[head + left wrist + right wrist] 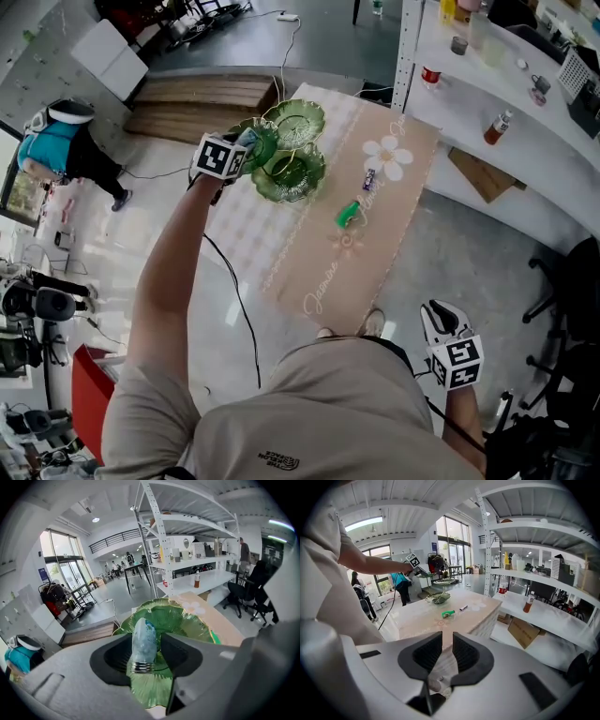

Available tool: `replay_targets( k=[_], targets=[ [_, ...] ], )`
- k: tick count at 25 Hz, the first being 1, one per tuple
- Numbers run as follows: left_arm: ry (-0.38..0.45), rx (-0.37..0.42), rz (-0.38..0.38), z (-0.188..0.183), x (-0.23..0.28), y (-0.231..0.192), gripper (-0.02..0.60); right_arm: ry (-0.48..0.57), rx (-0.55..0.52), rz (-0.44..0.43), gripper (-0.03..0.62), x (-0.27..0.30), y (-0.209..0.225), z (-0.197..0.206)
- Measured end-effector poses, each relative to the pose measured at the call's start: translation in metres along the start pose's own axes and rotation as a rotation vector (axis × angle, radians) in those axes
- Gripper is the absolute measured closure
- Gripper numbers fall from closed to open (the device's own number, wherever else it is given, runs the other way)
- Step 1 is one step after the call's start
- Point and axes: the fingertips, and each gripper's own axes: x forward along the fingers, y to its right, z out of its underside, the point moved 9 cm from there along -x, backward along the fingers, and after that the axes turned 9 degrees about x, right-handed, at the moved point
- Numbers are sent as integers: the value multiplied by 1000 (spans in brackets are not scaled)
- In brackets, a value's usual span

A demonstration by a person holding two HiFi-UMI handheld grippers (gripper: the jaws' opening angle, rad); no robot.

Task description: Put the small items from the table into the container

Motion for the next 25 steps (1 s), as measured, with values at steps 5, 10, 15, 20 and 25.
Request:
replay_targets(
  k=[5, 10, 15, 20, 25],
  targets=[
    [48, 13, -4, -2, -18, 5, 388, 5, -14, -10, 514, 1, -10, 1],
    [141, 0, -7, -1, -53, 14, 388, 8, -32, -25, 514, 1, -21, 2],
    [271, -50, 15, 6, -97, 40, 388, 12, -60, -48, 514, 2, -38, 3],
    [408, -138, 99, 23, -141, 86, 388, 8, -77, -61, 516, 4, -58, 7],
    [486, -213, 221, 52, -170, 146, 388, 1, -87, -74, 516, 7, -82, 14]
  ],
)
